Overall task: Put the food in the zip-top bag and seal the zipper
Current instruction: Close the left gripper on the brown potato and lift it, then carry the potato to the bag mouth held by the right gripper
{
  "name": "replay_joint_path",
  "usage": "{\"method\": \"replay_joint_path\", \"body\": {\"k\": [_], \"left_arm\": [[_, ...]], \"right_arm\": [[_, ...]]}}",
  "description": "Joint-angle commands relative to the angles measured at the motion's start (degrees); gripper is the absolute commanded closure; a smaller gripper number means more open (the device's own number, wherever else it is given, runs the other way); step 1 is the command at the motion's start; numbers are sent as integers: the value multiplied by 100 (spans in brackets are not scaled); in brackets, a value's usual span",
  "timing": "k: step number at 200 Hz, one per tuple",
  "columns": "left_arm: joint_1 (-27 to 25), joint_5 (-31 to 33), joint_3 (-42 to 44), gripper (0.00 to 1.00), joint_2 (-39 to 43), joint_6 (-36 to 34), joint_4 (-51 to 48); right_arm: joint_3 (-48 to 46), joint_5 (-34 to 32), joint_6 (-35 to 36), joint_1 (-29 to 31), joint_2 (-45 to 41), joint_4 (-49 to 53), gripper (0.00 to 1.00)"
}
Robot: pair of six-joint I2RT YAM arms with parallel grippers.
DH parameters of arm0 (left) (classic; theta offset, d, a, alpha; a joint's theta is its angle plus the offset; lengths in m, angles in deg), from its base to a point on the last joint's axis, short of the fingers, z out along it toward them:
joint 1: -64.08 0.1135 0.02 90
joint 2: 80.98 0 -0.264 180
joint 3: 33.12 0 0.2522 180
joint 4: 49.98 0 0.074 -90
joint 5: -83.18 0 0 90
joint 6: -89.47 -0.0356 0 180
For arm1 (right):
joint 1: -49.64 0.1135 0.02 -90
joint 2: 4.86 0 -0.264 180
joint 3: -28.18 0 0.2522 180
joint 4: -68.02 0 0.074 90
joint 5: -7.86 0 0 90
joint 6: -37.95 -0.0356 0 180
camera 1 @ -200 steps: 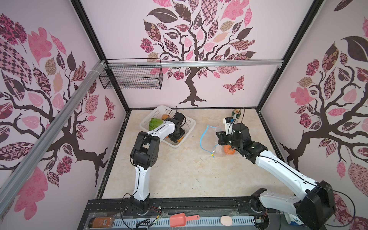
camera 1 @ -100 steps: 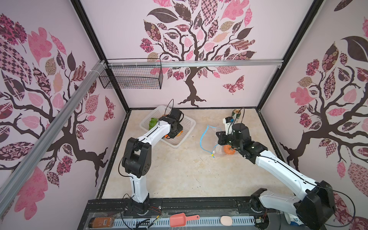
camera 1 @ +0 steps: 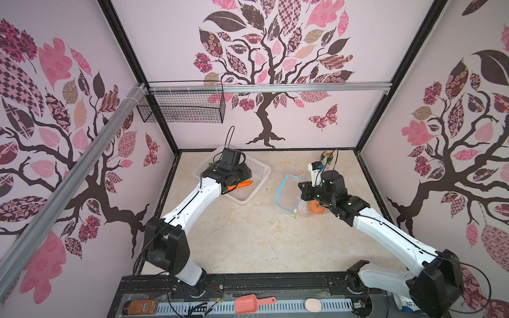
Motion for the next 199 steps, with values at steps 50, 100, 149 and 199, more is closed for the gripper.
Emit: {"method": "replay_joint_path", "body": {"k": [50, 100, 149, 199], "left_arm": [[-937, -1216, 1711, 67, 1448, -594, 1939], [-1863, -1020, 1815, 67, 1586, -1196, 2474], [-2267, -1248, 1421, 68, 821, -1429, 2483], [-2301, -986, 928, 67, 185, -1827, 2175]], "right_arm": [[32, 89, -104, -15, 90, 110, 100], [-46, 133, -133, -16, 4, 172, 100], [-14, 133, -139, -23, -258, 189, 100], [113, 480, -53, -23, -593, 439, 100]]}}
